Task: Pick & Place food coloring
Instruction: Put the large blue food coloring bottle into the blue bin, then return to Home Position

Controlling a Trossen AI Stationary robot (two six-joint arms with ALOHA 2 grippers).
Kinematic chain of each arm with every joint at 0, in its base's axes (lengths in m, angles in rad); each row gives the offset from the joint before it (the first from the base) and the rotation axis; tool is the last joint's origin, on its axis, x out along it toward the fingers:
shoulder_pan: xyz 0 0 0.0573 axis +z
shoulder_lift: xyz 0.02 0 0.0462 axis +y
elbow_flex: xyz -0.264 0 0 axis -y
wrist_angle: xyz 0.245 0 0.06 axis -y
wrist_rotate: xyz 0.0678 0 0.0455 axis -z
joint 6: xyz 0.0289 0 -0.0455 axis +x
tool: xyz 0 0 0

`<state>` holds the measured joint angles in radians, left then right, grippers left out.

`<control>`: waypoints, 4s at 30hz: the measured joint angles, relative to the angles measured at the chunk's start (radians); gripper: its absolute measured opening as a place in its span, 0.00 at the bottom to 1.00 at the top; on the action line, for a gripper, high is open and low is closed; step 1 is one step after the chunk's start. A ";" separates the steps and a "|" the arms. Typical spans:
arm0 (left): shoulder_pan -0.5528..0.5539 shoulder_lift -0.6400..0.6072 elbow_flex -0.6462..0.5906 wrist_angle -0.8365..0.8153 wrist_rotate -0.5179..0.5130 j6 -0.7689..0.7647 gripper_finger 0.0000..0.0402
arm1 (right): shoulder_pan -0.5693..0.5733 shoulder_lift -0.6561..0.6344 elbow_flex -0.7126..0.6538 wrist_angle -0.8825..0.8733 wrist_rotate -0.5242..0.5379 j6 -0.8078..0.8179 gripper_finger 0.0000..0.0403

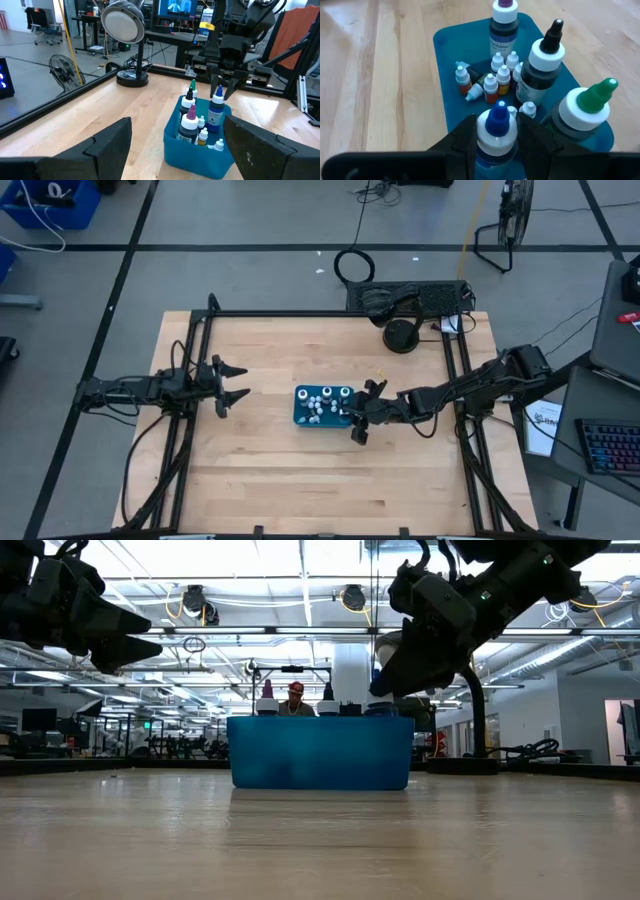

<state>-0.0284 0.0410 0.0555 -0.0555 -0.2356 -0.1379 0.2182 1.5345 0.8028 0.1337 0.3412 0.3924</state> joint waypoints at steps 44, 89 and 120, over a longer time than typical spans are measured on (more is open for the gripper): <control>0.000 0.000 0.000 0.004 0.000 0.000 0.77 | 0.010 -0.983 -0.003 -0.443 -0.841 -0.201 0.70; 0.000 0.000 0.000 0.005 0.000 0.000 0.77 | -0.506 -1.435 -0.787 0.145 -0.745 -0.229 0.70; 0.000 0.000 0.000 0.006 0.000 0.000 0.77 | -0.399 -1.365 -0.788 -0.087 -0.420 -0.057 0.70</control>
<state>-0.0281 0.0414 0.0555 -0.0499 -0.2359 -0.1379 -0.1807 0.1692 0.0147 0.0463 -0.0792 0.3350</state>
